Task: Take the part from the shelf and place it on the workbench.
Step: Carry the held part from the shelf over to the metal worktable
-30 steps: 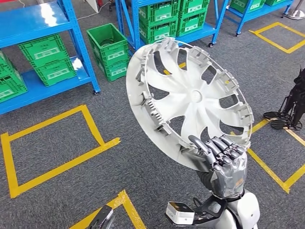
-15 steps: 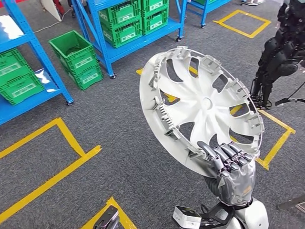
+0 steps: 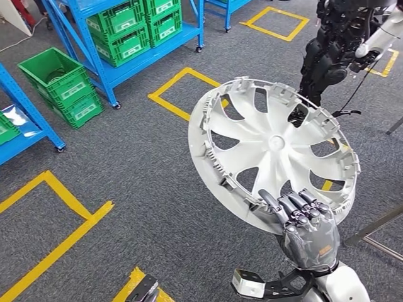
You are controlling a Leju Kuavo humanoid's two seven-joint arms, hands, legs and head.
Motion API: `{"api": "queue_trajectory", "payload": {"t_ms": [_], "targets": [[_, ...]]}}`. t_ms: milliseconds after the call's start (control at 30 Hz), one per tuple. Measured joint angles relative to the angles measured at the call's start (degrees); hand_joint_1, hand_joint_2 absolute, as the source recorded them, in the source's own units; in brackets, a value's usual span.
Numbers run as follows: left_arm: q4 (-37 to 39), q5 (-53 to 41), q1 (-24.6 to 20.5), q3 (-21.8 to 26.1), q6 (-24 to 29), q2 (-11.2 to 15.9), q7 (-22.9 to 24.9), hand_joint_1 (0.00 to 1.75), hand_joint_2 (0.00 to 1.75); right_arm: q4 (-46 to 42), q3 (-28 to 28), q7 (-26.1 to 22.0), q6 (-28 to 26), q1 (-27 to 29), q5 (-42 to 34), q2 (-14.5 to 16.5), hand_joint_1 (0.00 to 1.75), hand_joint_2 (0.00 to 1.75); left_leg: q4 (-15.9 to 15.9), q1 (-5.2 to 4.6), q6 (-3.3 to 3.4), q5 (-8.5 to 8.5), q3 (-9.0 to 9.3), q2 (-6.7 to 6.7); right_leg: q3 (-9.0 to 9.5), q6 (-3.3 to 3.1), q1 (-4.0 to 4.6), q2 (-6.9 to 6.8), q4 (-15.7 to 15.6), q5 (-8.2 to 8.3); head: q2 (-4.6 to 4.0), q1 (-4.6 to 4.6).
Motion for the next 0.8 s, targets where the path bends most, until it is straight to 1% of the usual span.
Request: {"api": "queue_trajectory", "payload": {"t_ms": [33,67,100,133,167,200,233,267,300,333,367,400,433,467,500,533,567,600,633,667,700,733,767,800], "targets": [[0.00,0.00,-0.02,0.01,0.00,0.00,-0.01,0.00,0.00,0.02,0.18,0.02,0.01,-0.08,-0.01,-0.34,1.75,1.75,0.06,-0.19,-0.29,-0.20,0.19,0.41,1.55,-0.30,0.12,-0.89,-2.63,0.65,0.00,-0.02],[0.00,0.00,-0.04,0.01,0.01,0.01,-0.01,0.00,0.00,0.03,0.34,0.04,0.01,-0.14,-0.02,-0.58,1.75,1.75,0.13,-0.41,-0.55,-0.34,0.32,0.78,2.24,-0.69,0.26,-1.40,-3.79,0.67,0.00,-0.07],[0.00,0.00,-0.06,0.01,0.02,0.02,-0.02,0.00,0.00,0.05,0.48,0.05,0.01,-0.19,-0.02,-0.80,1.75,1.75,0.18,-0.52,-0.75,-0.41,0.39,1.19,2.33,-1.16,0.43,-1.11,-3.86,0.55,0.00,-0.11],[0.00,0.01,-0.09,0.01,0.03,-0.01,-0.02,0.00,0.00,0.05,0.54,0.06,0.01,-0.20,-0.02,-1.01,1.75,1.75,0.18,-0.45,-0.97,-0.51,0.49,1.60,2.19,-1.63,0.45,-0.42,-3.82,0.60,0.00,-0.17],[0.00,0.01,-0.12,0.01,0.04,-0.04,-0.02,0.00,0.00,0.04,0.56,0.07,0.00,-0.22,-0.02,-1.18,1.75,1.75,0.44,-0.32,-1.24,-0.88,0.51,1.32,2.14,-2.00,0.43,0.14,-3.86,0.66,0.00,-0.23],[0.00,0.02,-0.16,0.01,0.07,-0.07,-0.07,0.00,0.00,0.04,0.60,0.02,0.00,-0.31,-0.02,-1.35,1.75,1.75,1.40,-0.14,-1.48,-1.71,0.20,0.48,2.13,-2.42,0.41,0.74,-3.92,0.73,0.00,-0.27],[0.00,0.12,-0.16,0.02,0.13,-0.10,-0.16,0.00,0.00,0.05,0.65,-0.08,-0.01,-0.49,-0.02,-1.49,1.75,1.75,3.53,0.00,-1.67,-3.12,-0.66,-0.68,2.15,-2.84,0.37,1.34,-3.99,0.81,0.00,-0.33],[0.00,0.28,-0.12,0.05,0.23,-0.11,-0.32,0.00,0.00,0.09,0.70,-0.22,-0.01,-0.73,-0.03,-1.68,1.75,1.75,6.84,0.07,-1.74,-4.93,-2.11,-2.00,2.15,-3.15,0.38,1.95,-4.01,0.86,0.00,-0.39],[0.00,0.50,-0.05,0.11,0.33,-0.10,-0.53,0.00,0.00,0.18,0.74,-0.44,-0.01,-1.03,-0.03,-1.98,1.75,1.75,10.89,0.09,-1.71,-6.76,-4.00,-2.75,2.13,-3.39,0.48,2.62,-4.01,0.87,0.00,-0.40],[0.00,0.74,0.02,0.18,0.41,-0.09,-0.70,0.00,0.00,0.33,0.77,-0.61,-0.01,-1.39,-0.03,-2.48,1.75,1.75,14.57,0.07,-1.63,-8.05,-5.82,-3.04,2.13,-3.53,0.61,3.37,-4.00,0.88,0.00,-0.40],[0.00,0.89,0.04,0.26,0.45,-0.08,-0.85,0.00,0.00,0.53,0.80,-0.73,0.00,-1.80,-0.02,-3.15,1.75,1.75,16.74,0.05,-1.48,-8.33,-7.03,-3.16,2.13,-3.61,0.76,4.17,-3.98,0.90,0.00,-0.38],[0.00,0.98,-0.02,0.36,0.45,-0.08,-0.95,0.00,0.00,0.77,0.87,-0.77,0.01,-2.31,-0.02,-3.95,1.75,1.75,16.81,0.01,-1.23,-7.41,-7.32,-3.27,2.14,-3.64,0.89,4.99,-3.93,0.91,0.00,-0.37],[0.00,1.01,-0.15,0.47,0.43,-0.09,-1.00,0.00,0.00,1.03,1.03,-0.66,0.01,-2.90,-0.01,-4.85,1.75,1.75,14.68,-0.04,-0.90,-5.51,-6.61,-3.52,2.18,-3.64,0.98,5.80,-3.87,0.92,0.00,-0.37],[0.00,1.02,-0.33,0.59,0.39,-0.12,-1.04,0.00,0.00,1.29,1.30,-0.43,0.01,-3.49,-0.01,-5.72,1.75,1.75,11.04,-0.12,-0.51,-3.09,-5.19,-4.20,2.21,-3.63,1.04,6.53,-3.81,0.92,0.00,-0.37],[0.00,1.03,-0.52,0.72,0.33,-0.13,-1.07,0.00,0.00,1.54,1.63,-0.10,0.01,-4.08,-0.01,-6.52,1.75,1.75,7.39,-0.16,-0.09,-1.25,-3.70,-5.40,2.18,-3.55,1.10,7.16,-3.74,0.95,0.00,-0.34],[0.00,1.03,-0.71,0.91,0.27,-0.16,-1.09,0.00,0.00,1.79,2.04,0.31,0.01,-4.67,-0.01,-7.33,1.75,1.75,4.31,-0.18,0.20,-0.08,-2.51,-6.47,2.03,-3.40,1.08,7.77,-3.63,1.01,0.00,-0.34],[0.00,1.03,-0.86,1.10,0.21,-0.21,-1.11,0.00,0.00,2.01,2.42,0.75,0.01,-5.20,-0.01,-8.08,1.75,1.75,2.50,-0.24,0.37,0.36,-1.87,-7.27,1.76,-3.13,0.99,8.30,-3.56,1.14,0.00,-0.35],[0.00,1.03,-0.98,1.31,0.15,-0.26,-1.13,0.00,0.00,2.20,2.76,1.20,0.01,-5.63,-0.01,-8.77,1.75,1.75,1.85,-0.32,0.43,0.22,-1.72,-7.55,1.45,-2.76,0.85,8.81,-3.57,1.32,0.00,-0.38],[0.00,1.03,-1.10,1.50,0.09,-0.36,-1.14,0.00,0.00,2.35,3.08,1.65,0.01,-5.93,-0.01,-9.44,1.75,1.75,1.43,-0.38,0.48,0.31,-1.67,-7.16,1.20,-2.36,0.70,9.33,-3.66,1.52,0.00,-0.45],[-0.01,1.03,-1.19,1.62,0.03,-0.45,-1.14,0.00,0.00,2.44,3.35,2.04,0.01,-6.08,-0.02,-10.03,1.75,1.75,1.12,-0.32,0.59,0.53,-1.58,-6.66,0.89,-2.03,0.58,9.41,-3.70,1.55,0.00,-0.47],[-0.01,1.02,-1.27,1.69,-0.05,-0.55,-1.15,0.00,0.00,2.50,3.61,2.38,0.01,-6.23,-0.04,-10.55,1.75,1.75,0.68,-0.23,0.75,0.77,-1.41,-6.13,0.50,-1.75,0.61,8.69,-3.30,1.19,0.00,-0.44],[-0.02,1.01,-1.32,1.72,-0.12,-0.65,-1.16,0.00,0.00,2.56,3.90,2.67,0.01,-6.48,-0.05,-11.08,1.75,1.75,0.24,-0.12,0.93,1.01,-1.24,-5.50,-0.35,-1.51,0.69,7.40,-1.81,0.22,0.00,-0.33],[-0.02,0.99,-1.31,1.74,-0.17,-0.71,-1.18,0.00,0.00,2.63,4.20,2.87,0.01,-6.74,-0.05,-11.52,1.75,1.75,-0.06,-0.06,1.03,1.17,-1.11,-4.82,-1.75,-1.29,0.69,5.80,0.90,-1.28,0.00,-0.23],[-0.02,0.95,-1.23,1.74,-0.21,-0.71,-1.19,0.00,0.00,2.70,4.50,3.03,0.01,-6.96,-0.05,-11.84,1.75,1.75,-0.13,-0.13,1.12,1.18,-1.08,-4.13,-3.51,-1.01,0.66,4.37,4.55,-2.99,0.00,-0.13]]}}
